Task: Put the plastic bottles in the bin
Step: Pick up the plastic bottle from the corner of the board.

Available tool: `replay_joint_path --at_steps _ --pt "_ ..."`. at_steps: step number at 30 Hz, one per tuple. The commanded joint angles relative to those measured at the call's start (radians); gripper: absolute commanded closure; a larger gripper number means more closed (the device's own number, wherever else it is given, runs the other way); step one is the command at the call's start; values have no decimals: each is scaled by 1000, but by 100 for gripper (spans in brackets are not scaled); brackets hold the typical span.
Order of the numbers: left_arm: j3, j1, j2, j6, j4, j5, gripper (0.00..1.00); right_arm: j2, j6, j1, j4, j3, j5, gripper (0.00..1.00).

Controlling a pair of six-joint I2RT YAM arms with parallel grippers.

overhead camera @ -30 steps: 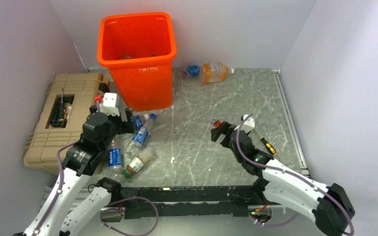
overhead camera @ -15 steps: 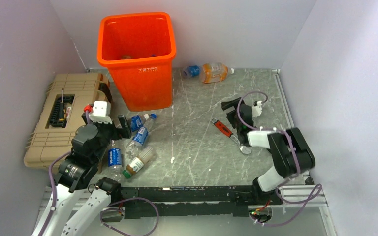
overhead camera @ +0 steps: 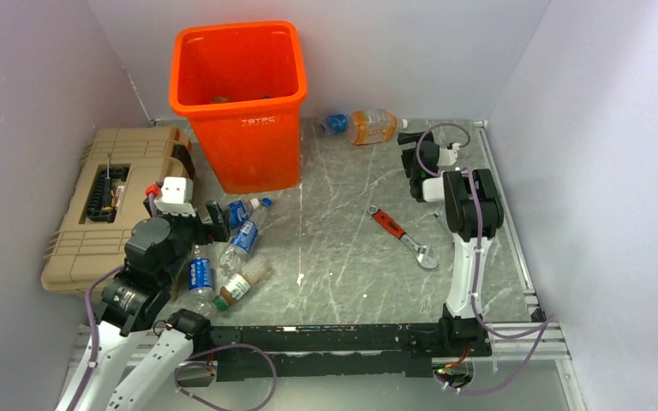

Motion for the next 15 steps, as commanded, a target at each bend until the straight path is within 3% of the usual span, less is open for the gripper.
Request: replay_joint_path --at_steps 1,15 --pt "-13 -2 13 11 37 -15 1 113 24 -43 57 150 -25 7" --pt "-18 7 56 32 53 -38 1 351 184 -86 36 424 -148 10"
